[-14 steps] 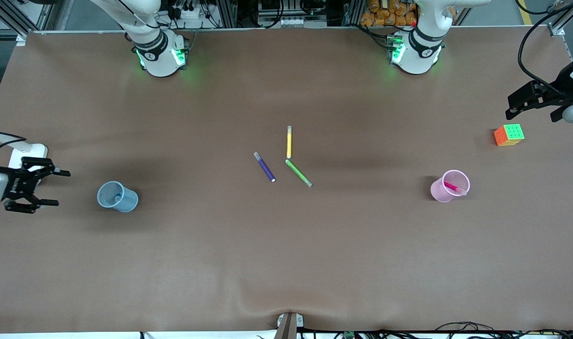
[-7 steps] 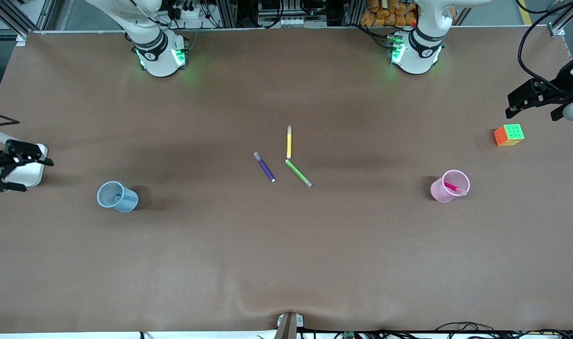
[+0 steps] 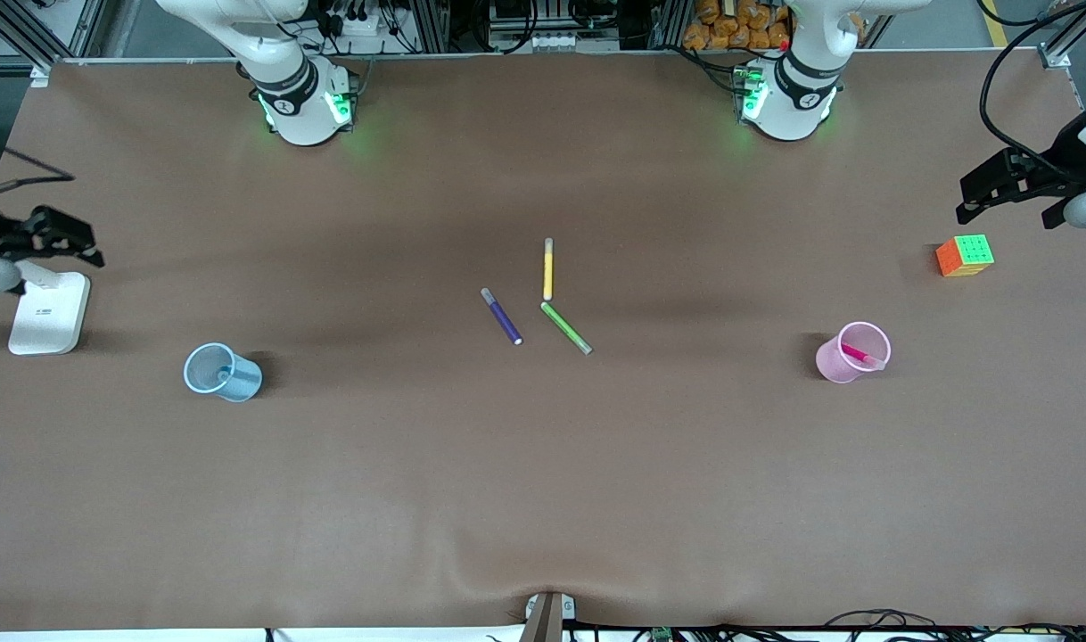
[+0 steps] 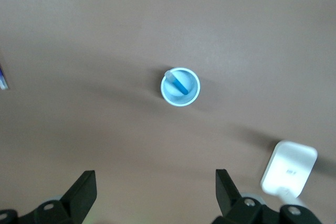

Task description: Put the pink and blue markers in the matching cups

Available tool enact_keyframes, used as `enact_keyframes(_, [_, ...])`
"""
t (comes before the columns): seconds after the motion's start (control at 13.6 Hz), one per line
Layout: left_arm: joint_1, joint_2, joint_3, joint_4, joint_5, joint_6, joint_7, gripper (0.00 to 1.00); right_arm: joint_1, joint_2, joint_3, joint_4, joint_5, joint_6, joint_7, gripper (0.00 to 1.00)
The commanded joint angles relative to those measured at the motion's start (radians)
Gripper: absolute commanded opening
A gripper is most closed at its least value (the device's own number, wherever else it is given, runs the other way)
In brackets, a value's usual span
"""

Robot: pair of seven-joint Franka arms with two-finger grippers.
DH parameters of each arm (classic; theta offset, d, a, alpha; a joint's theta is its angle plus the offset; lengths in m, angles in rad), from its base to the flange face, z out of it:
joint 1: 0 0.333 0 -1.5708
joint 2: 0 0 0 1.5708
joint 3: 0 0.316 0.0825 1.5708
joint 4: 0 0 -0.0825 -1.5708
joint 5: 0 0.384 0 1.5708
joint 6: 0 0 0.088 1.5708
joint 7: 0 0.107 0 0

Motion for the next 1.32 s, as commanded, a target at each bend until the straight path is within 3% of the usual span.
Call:
enact_keyframes(0.0, [0.000, -0.008, -0.002, 0.010, -0.012, -0.018, 0.004, 1.00, 0.003, -0.059, -0.003, -0.046, -0.014, -0.023, 0.153, 1.00])
enact_keyframes(0.15, [-0.002, -0.006, -0.002, 0.010, -0.018, -0.018, 0.004, 1.00, 0.003, -0.090, -0.005, -0.046, 0.000, -0.047, 0.217, 1.00])
enact_keyframes(0.29, [-0.003, -0.005, -0.002, 0.010, -0.018, -0.017, 0.003, 1.00, 0.002, -0.104, -0.020, -0.043, 0.067, -0.084, 0.296, 1.00])
enact_keyframes(1.25, [-0.005, -0.005, -0.002, 0.010, -0.018, -0.018, 0.003, 1.00, -0.001, -0.113, -0.036, -0.023, 0.054, -0.107, 0.308, 1.00])
